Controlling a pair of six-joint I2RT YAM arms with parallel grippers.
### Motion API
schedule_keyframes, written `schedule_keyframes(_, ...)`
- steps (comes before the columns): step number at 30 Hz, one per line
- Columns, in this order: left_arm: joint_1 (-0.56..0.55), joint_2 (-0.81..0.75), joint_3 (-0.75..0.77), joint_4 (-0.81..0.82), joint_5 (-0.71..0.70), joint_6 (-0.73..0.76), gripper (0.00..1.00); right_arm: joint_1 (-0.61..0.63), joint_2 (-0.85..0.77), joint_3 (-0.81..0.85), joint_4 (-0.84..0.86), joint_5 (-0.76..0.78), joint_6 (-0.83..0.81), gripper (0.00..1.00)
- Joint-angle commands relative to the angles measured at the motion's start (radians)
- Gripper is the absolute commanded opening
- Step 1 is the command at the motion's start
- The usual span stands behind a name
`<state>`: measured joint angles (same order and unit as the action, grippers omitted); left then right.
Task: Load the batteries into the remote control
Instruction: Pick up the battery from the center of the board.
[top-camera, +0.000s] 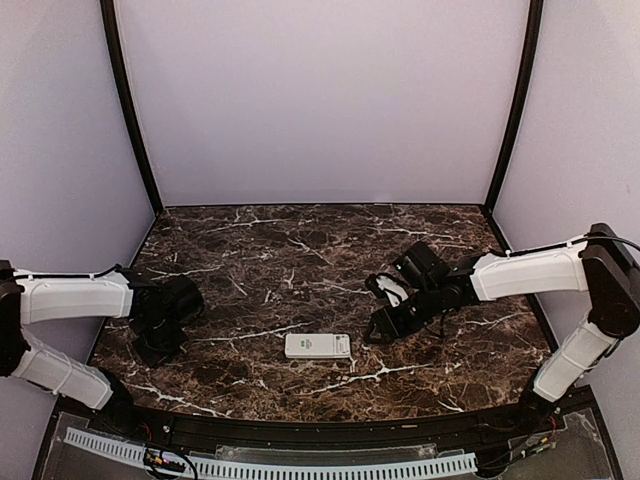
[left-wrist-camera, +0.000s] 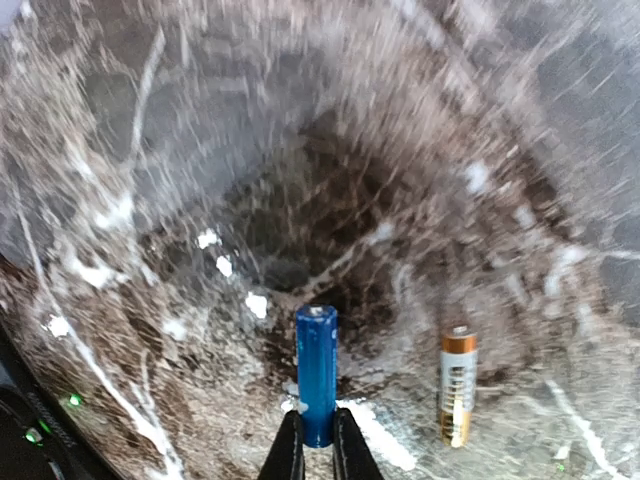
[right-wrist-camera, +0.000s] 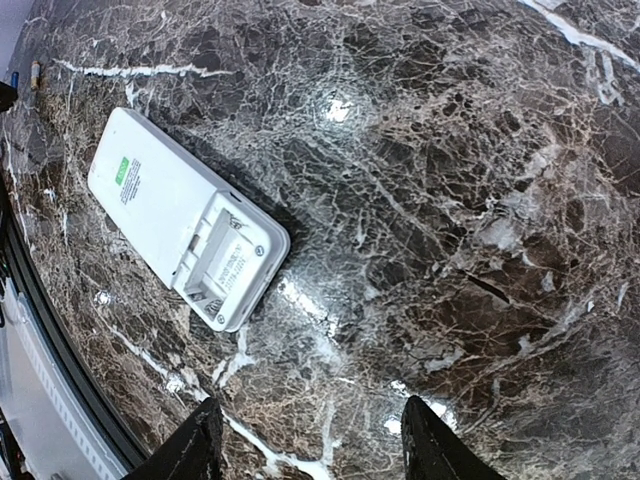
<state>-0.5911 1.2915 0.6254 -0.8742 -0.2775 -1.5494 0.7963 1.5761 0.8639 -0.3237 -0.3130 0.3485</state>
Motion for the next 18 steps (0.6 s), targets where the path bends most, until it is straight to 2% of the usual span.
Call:
schedule_keyframes(1, -0.007, -0.072, 0.061, -0.106, -0.117, 0.025, 0.00, -0.009, -0.021, 0.021, -0.011, 0.005, -0.003, 0.58)
schedule_keyframes(8, -0.030, -0.120, 0.086, -0.144, -0.153, 0.046, 0.00, -0.009, -0.023, 0.049, -0.019, -0.015, -0.011, 0.58)
schedule_keyframes(11, -0.116, -0.137, 0.152, -0.145, -0.226, 0.070, 0.00, -0.009, -0.054, 0.060, -0.018, -0.035, -0.030, 0.58)
schedule_keyframes(13, -0.178, -0.129, 0.213, -0.104, -0.312, 0.148, 0.00, -0.009, -0.086, 0.077, -0.022, -0.040, -0.053, 0.58)
schedule_keyframes(17, -0.292, -0.078, 0.340, -0.001, -0.494, 0.412, 0.00, -0.009, -0.182, 0.125, -0.005, -0.062, -0.082, 0.58)
schedule_keyframes(18, -0.315, -0.071, 0.358, 0.062, -0.557, 0.523, 0.00, -0.009, -0.211, 0.133, 0.014, -0.077, -0.085, 0.59)
